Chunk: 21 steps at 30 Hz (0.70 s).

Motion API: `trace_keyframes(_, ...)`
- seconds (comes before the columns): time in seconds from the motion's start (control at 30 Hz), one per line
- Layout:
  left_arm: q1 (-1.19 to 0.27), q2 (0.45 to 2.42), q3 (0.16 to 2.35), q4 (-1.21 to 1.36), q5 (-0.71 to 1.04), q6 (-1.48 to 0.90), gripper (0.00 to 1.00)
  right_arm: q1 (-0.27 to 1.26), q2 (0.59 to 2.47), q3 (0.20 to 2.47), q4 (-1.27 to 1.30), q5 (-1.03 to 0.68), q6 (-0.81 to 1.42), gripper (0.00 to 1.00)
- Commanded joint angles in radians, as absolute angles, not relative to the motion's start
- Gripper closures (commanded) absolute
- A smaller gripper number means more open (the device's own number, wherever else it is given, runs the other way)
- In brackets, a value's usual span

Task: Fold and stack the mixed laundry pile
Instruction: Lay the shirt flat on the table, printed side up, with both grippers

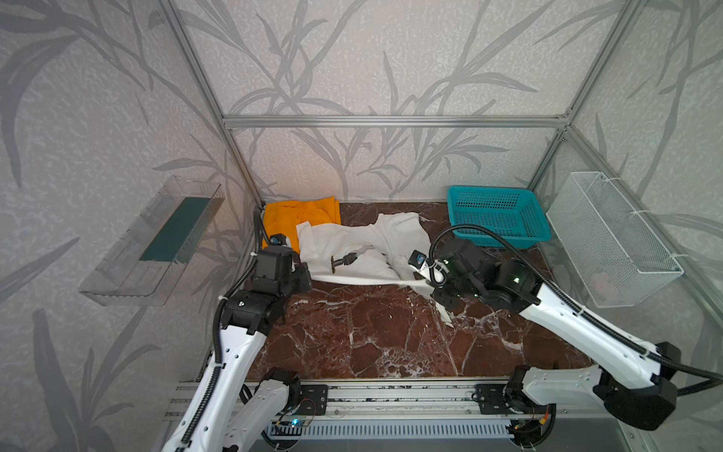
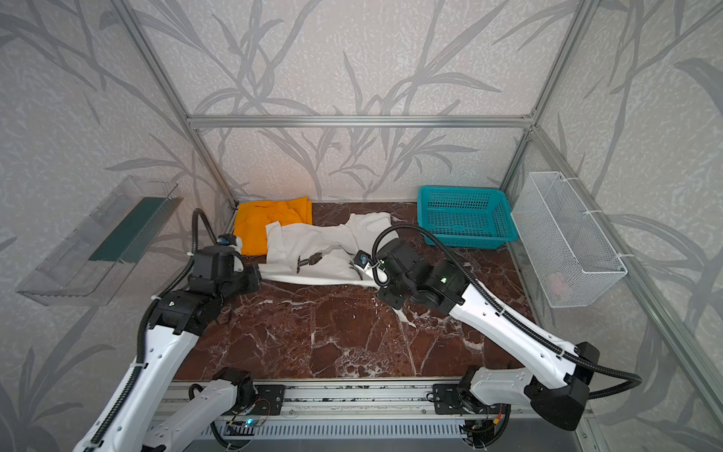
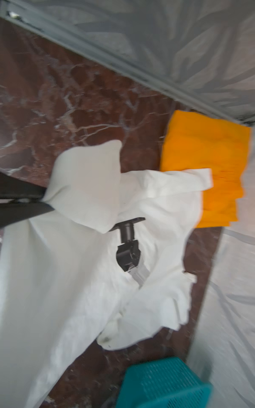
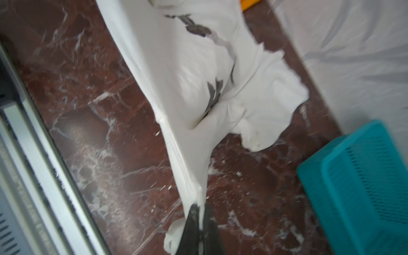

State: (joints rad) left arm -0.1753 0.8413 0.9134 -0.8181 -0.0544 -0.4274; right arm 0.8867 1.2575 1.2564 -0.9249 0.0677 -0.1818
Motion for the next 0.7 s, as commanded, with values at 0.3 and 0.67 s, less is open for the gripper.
trace_keyframes(0.3,-0.17,0.755,0.776,-0.953,-0.121,-0.724,0.77,0.866,1.347,1.078,-0.848,-0.281,0.105,0.59)
trace_keyframes(0.67,-0.17,0.814,0.746,-0.75,-0.149,-0.742,0.51,0.568,1.48,1.091,-0.499,-0.156,0.192,0.39)
